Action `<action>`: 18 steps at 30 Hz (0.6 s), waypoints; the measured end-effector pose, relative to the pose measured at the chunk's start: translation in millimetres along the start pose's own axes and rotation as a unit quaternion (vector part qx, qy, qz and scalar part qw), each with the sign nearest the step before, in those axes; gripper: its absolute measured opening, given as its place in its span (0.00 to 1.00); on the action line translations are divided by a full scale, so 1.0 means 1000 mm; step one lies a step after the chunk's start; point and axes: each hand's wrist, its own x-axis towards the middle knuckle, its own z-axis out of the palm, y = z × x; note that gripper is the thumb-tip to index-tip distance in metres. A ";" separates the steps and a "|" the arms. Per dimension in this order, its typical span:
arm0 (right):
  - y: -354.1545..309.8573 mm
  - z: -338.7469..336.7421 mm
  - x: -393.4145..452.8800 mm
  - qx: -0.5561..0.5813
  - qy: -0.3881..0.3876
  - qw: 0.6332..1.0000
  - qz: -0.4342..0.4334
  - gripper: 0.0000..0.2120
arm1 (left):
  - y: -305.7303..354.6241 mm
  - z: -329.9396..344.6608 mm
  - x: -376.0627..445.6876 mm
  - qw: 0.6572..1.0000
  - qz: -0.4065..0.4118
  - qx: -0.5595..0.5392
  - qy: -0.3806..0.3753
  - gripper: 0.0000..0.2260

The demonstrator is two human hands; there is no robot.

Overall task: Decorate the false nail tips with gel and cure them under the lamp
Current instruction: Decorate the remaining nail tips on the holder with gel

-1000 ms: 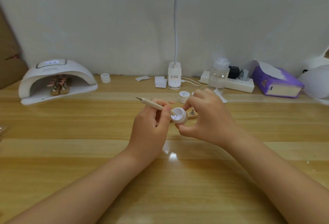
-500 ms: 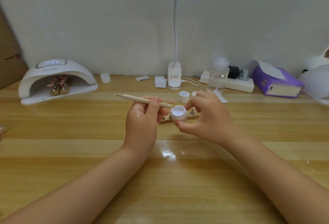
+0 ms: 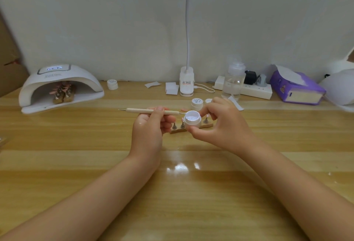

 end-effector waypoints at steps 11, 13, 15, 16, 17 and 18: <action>0.047 -0.027 0.009 -0.080 0.040 0.991 0.103 0.16 | 0.002 0.002 -0.003 0.999 0.018 -0.022 -0.040 0.06; 0.063 -0.029 0.006 -0.119 0.020 0.977 0.173 0.17 | 0.002 0.000 -0.003 0.999 0.016 -0.023 -0.041 0.07; 0.075 -0.027 0.003 -0.132 -0.008 0.963 0.234 0.20 | 0.002 0.000 -0.002 0.999 0.013 -0.025 -0.037 0.07; 0.077 -0.024 0.001 -0.134 -0.017 0.959 0.250 0.20 | 0.002 0.000 -0.002 0.999 0.011 -0.026 -0.033 0.07; 0.079 -0.022 0.000 -0.138 -0.024 0.956 0.257 0.20 | 0.002 0.000 -0.002 0.999 0.008 -0.027 -0.028 0.07; 0.079 -0.021 0.000 -0.142 -0.029 0.955 0.260 0.19 | 0.001 0.000 -0.002 0.999 0.005 -0.027 -0.021 0.08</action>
